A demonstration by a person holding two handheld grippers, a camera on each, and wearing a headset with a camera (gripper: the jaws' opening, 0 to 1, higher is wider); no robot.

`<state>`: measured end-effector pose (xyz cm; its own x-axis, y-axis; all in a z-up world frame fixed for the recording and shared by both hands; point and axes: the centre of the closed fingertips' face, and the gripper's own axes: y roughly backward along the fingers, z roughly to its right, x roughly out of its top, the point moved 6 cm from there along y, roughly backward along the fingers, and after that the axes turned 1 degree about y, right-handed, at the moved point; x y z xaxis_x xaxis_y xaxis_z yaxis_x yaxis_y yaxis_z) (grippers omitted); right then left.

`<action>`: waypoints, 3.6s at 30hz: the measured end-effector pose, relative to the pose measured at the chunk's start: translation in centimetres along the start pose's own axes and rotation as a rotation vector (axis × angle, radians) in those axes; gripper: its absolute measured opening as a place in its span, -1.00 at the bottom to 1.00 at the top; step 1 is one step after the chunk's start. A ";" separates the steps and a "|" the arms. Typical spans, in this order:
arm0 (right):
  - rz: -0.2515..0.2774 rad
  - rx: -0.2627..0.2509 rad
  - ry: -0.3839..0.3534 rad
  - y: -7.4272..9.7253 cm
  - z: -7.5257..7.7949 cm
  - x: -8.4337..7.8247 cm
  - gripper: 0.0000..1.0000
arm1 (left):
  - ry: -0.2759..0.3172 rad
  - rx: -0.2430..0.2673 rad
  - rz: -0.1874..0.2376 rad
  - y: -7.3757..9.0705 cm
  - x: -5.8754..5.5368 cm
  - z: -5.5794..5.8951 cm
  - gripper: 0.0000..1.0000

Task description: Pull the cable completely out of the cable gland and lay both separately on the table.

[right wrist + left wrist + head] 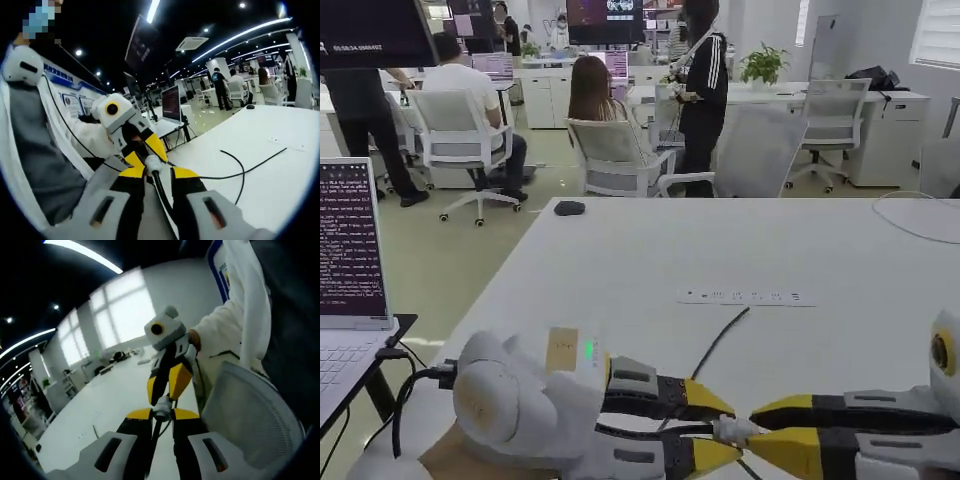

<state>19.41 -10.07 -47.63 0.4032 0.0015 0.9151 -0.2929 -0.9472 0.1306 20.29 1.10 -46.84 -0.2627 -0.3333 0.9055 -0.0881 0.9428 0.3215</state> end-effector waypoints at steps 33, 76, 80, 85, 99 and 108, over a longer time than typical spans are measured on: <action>-0.015 0.212 0.196 -0.3 -3.9 4.2 -0.84 | 0.556 -0.163 0.105 2.5 4.1 -1.4 -0.70; 0.103 0.221 0.103 -1.4 -4.1 5.0 -0.81 | 0.221 -0.022 0.106 4.3 5.3 -1.2 -0.70; 0.103 0.241 0.245 -1.5 -4.4 4.9 -0.81 | 0.415 -0.088 0.144 4.1 4.7 -1.3 -0.70; 0.093 0.255 0.376 -1.5 -5.1 4.9 -0.80 | 0.536 -0.136 0.199 4.3 4.2 -1.0 -0.70; 0.060 0.222 0.303 -0.9 -4.6 4.9 -0.71 | 0.470 -0.088 0.171 4.7 3.5 -0.5 -0.69; 0.003 0.192 0.341 -0.7 -4.7 4.1 -0.94 | 0.429 -0.054 0.189 4.8 3.8 -0.1 -0.68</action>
<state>17.14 -7.90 -42.20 0.0822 0.0748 0.9938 -0.1131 -0.9900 0.0838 18.99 4.39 -41.78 0.1526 -0.1381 0.9786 -0.0237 0.9894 0.1433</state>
